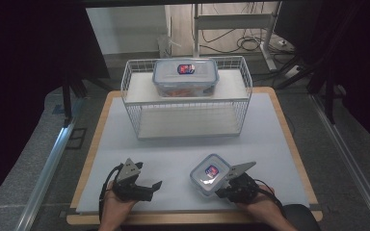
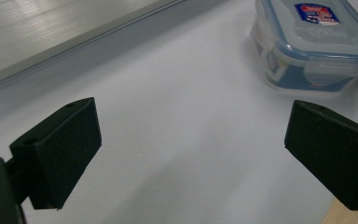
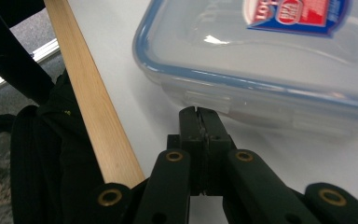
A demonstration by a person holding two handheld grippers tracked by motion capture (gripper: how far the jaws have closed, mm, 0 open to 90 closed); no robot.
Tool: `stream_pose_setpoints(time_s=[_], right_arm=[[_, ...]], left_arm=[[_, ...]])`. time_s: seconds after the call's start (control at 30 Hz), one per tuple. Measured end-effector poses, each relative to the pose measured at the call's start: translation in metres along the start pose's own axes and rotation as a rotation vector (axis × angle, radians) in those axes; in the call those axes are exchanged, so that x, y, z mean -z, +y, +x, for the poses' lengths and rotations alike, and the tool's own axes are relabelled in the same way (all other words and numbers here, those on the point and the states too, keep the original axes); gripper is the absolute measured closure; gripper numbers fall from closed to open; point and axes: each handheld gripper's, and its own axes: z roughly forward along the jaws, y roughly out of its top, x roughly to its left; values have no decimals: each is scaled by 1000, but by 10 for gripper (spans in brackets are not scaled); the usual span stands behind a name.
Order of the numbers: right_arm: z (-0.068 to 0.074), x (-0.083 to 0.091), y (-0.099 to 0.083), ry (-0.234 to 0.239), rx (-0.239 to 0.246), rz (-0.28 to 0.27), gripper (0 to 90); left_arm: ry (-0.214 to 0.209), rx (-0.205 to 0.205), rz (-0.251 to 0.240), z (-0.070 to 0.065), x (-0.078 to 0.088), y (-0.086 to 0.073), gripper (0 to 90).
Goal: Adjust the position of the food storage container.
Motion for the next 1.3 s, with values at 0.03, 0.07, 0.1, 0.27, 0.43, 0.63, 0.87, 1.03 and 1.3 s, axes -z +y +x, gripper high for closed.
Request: stream_pose_setpoints(time_s=[0.03, 0.07, 0.1, 0.27, 0.43, 0.63, 0.87, 1.03, 1.3], right_arm=[[0, -2, 2, 2, 3, -2, 891], [0, -4, 5, 4, 5, -3, 891], [1, -7, 8, 7, 7, -6, 891], [5, -21, 25, 15, 40, -17, 891], [5, -42, 44, 2, 63, -9, 891], [7, -35, 45, -31, 88, -25, 890], [-11, 9, 13, -89, -4, -45, 875], [-40, 29, 3, -162, -102, -99, 889], [-61, 7, 29, -205, -101, -87, 892]], left_arm=[[0, -1, -1, 0, 0, 0, 38], [0, -2, 0, 0, 0, 0, 38], [1, -2, 2, 0, 0, 0, 38], [2, 1, 6, 1, 0, 0, 39], [0, -1, 11, 1, 0, 0, 39], [1, 1, 15, 2, 0, -2, 42], [12, 3, 34, 3, -1, -2, 50], [15, -1, 48, 3, -4, -2, 54], [18, 0, 53, 3, -4, -2, 55]])
